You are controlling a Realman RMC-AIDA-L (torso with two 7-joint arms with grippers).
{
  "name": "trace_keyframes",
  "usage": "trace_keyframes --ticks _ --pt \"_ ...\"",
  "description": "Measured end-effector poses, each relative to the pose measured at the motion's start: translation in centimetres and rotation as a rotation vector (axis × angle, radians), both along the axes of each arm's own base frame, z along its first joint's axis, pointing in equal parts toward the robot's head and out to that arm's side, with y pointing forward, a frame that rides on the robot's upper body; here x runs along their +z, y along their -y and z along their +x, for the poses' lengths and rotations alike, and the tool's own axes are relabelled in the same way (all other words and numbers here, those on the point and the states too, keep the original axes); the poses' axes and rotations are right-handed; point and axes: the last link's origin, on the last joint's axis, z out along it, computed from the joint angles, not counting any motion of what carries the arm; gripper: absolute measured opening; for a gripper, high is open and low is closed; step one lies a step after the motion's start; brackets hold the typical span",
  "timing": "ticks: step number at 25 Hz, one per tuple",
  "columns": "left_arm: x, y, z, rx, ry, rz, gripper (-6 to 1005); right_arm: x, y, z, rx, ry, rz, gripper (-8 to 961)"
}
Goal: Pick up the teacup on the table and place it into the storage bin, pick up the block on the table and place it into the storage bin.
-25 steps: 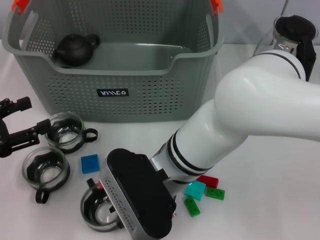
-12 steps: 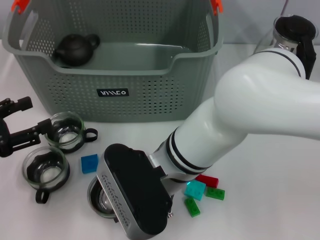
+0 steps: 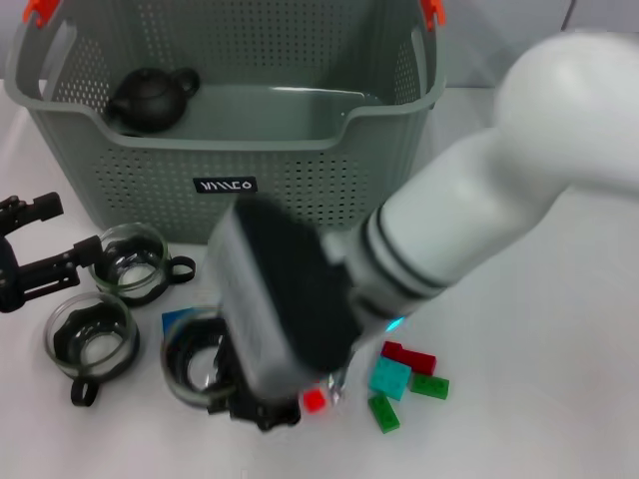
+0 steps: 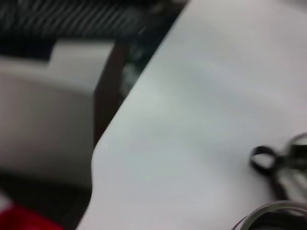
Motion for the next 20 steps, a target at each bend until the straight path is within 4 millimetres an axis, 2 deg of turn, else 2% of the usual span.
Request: trace_keyframes --ticks 4,11,16,20 --pt "-0.1 -0.3 -0.1 0.006 -0.006 0.003 856 4.0 -1.9 -0.3 -0.177 -0.114 0.042 63" --pt "-0.2 -1.1 0.2 0.001 -0.005 0.005 856 11.3 -4.1 0.8 -0.427 -0.394 0.088 63" --pt "-0.4 -1.7 0.4 -0.002 -0.009 0.003 856 16.2 -5.4 1.2 -0.526 -0.713 0.092 63" --pt "-0.6 -2.2 0.7 -0.010 -0.003 -0.002 856 18.2 -8.2 1.4 -0.614 -0.868 0.214 63"
